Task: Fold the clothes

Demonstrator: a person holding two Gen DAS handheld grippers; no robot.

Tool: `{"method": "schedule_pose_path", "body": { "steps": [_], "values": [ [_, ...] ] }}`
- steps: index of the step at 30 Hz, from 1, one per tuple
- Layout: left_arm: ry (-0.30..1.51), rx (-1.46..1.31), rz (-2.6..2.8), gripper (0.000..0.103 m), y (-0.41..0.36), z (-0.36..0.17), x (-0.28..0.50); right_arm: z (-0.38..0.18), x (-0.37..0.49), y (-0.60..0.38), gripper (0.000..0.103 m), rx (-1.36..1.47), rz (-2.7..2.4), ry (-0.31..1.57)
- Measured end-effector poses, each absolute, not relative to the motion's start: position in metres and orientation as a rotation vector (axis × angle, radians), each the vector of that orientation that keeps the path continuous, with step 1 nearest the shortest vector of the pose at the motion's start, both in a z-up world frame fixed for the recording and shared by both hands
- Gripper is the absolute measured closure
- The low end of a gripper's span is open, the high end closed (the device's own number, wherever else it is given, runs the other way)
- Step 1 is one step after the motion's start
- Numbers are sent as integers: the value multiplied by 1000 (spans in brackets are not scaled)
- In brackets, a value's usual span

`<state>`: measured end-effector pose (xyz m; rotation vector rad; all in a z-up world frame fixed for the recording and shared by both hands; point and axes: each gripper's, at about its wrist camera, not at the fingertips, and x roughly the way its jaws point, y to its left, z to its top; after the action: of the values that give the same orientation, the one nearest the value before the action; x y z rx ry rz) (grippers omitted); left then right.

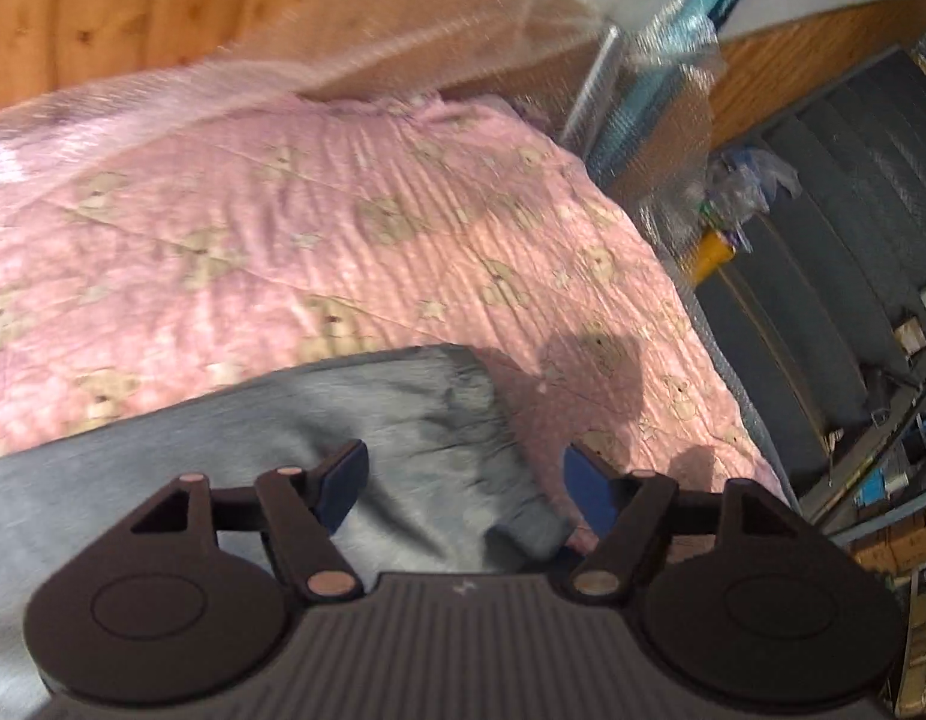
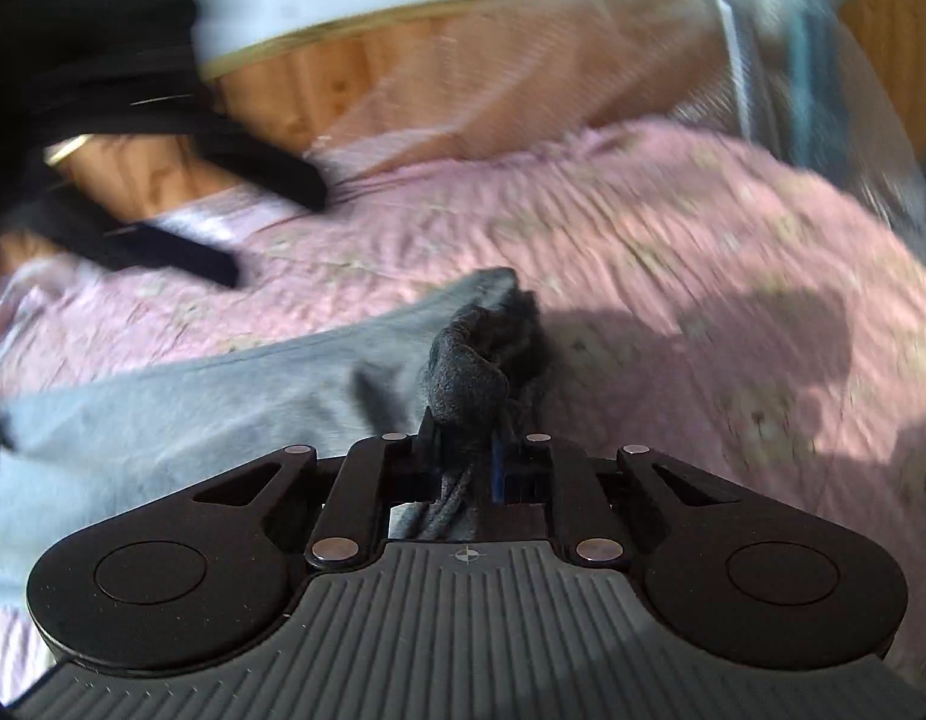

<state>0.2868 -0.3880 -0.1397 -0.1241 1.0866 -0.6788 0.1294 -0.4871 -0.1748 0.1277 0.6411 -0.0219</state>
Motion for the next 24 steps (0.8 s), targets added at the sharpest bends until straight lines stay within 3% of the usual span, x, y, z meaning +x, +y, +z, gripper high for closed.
{"method": "schedule_pose_path", "body": {
  "steps": [5,7,8,9,15,17,19,24],
  "values": [
    [1199,50,-697,30,-431,-174,300,-170,122,-457,91,-41,64,605],
    [1221,123,-690,36,-438,-183,301,-171,118,-447,91,-91,108,590],
    [1228,147,-684,58,-437,-186,302,-172,116,-442,91,-119,127,580],
    [1235,172,-678,88,-436,-189,302,-172,115,-439,91,-130,139,576],
    [1115,-137,-569,92,-338,-147,285,-157,109,-427,91,-131,203,517],
    [1132,-246,-455,92,-283,-158,273,-147,103,-419,79,-118,257,497],
    [1198,-339,-350,92,-240,-191,264,-146,103,-409,73,-87,343,527],
    [1224,-475,-334,88,-203,-225,261,-159,106,-397,72,3,418,626]
  ]
}}
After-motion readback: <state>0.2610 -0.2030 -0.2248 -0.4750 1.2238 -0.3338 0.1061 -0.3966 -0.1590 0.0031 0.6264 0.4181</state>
